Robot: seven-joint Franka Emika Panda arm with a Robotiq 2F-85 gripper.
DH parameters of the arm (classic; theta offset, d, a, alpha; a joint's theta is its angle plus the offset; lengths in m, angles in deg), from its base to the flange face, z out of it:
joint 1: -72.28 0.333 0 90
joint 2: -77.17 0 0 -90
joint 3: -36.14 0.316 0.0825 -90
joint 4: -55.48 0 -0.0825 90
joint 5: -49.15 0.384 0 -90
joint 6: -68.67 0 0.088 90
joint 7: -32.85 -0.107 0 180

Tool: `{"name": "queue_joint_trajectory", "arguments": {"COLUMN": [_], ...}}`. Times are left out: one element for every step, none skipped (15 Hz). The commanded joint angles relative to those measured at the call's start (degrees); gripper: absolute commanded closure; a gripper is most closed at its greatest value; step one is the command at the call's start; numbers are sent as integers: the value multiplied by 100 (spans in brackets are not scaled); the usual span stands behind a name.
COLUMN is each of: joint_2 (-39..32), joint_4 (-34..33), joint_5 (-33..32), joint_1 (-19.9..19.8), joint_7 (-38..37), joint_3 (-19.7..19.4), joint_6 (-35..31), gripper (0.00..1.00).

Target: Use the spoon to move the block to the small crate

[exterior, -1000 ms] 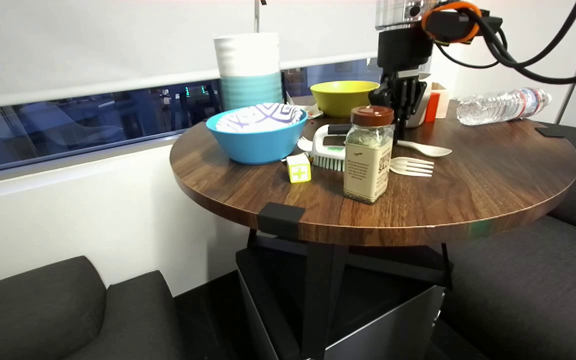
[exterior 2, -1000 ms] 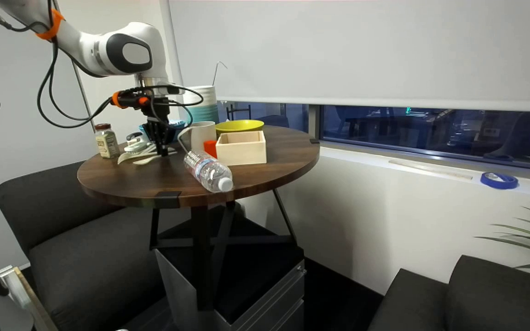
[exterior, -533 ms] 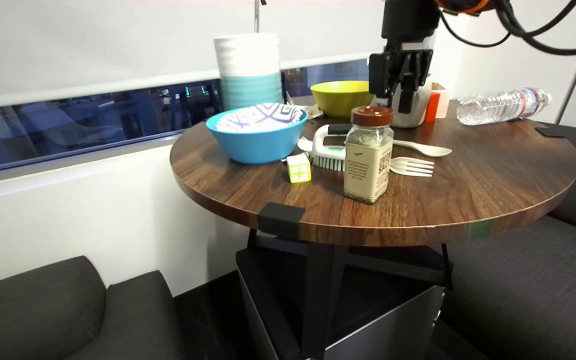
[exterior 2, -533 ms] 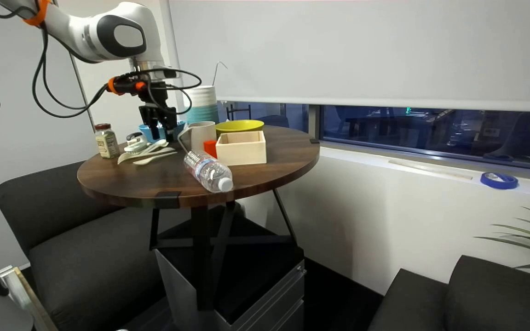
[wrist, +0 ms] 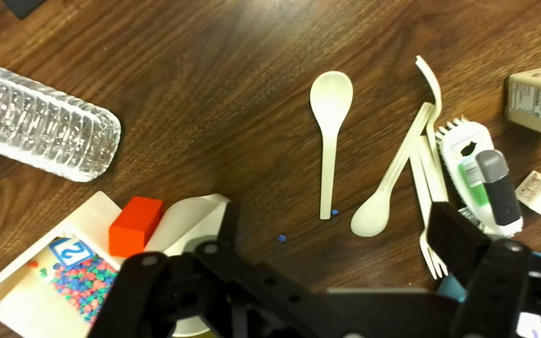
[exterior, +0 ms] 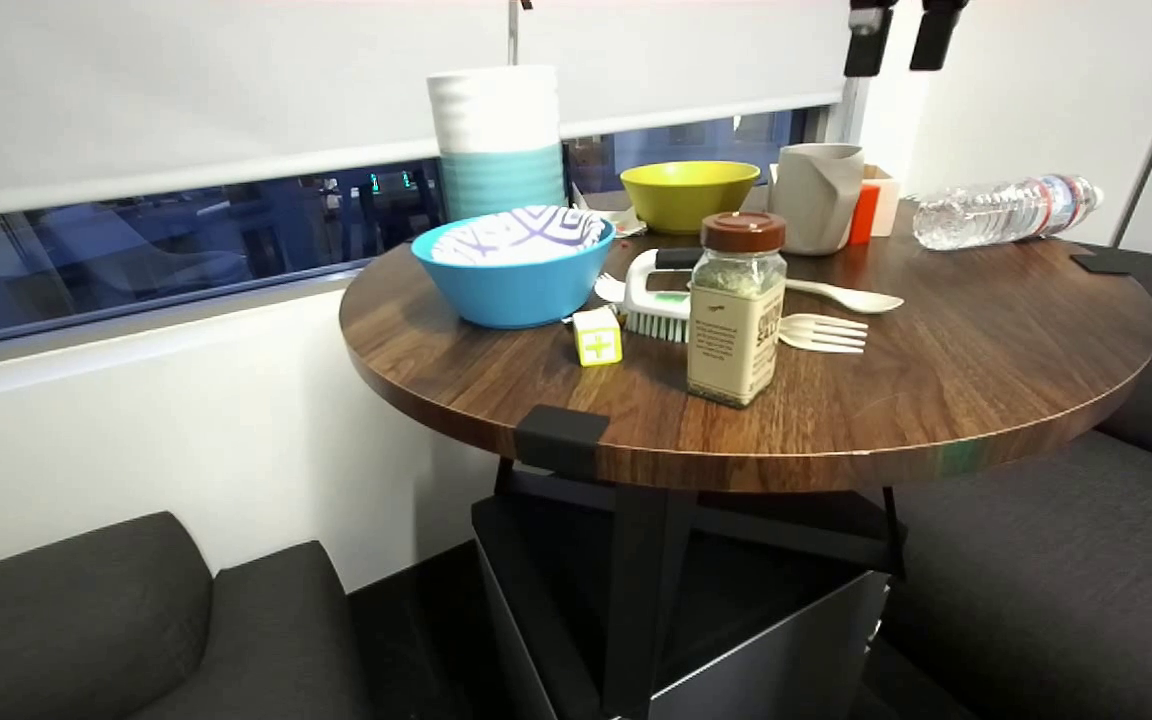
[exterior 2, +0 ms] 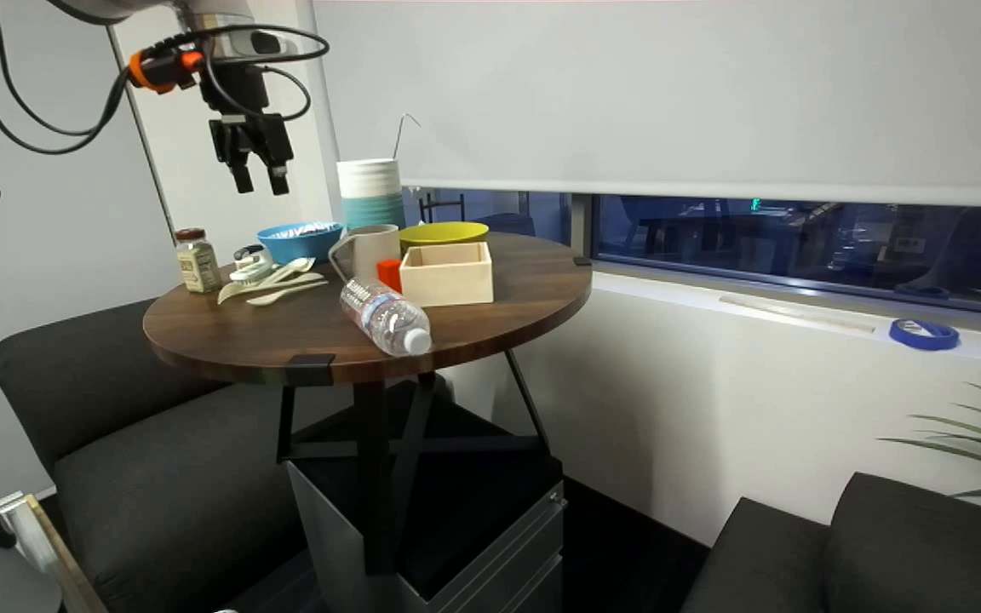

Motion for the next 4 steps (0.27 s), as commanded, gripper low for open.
{"name": "queue_joint_trajectory", "arguments": {"joint_2": [111, 207, 268, 293], "joint_4": [-41, -57, -57, -57], "joint_5": [16, 17, 18, 18], "joint_1": [-41, -42, -43, -44], "joint_7": [14, 15, 16, 16], "joint_3": [28, 26, 25, 24], "joint_6": [135, 208, 240, 253], "gripper": [0, 0, 0, 0]}}
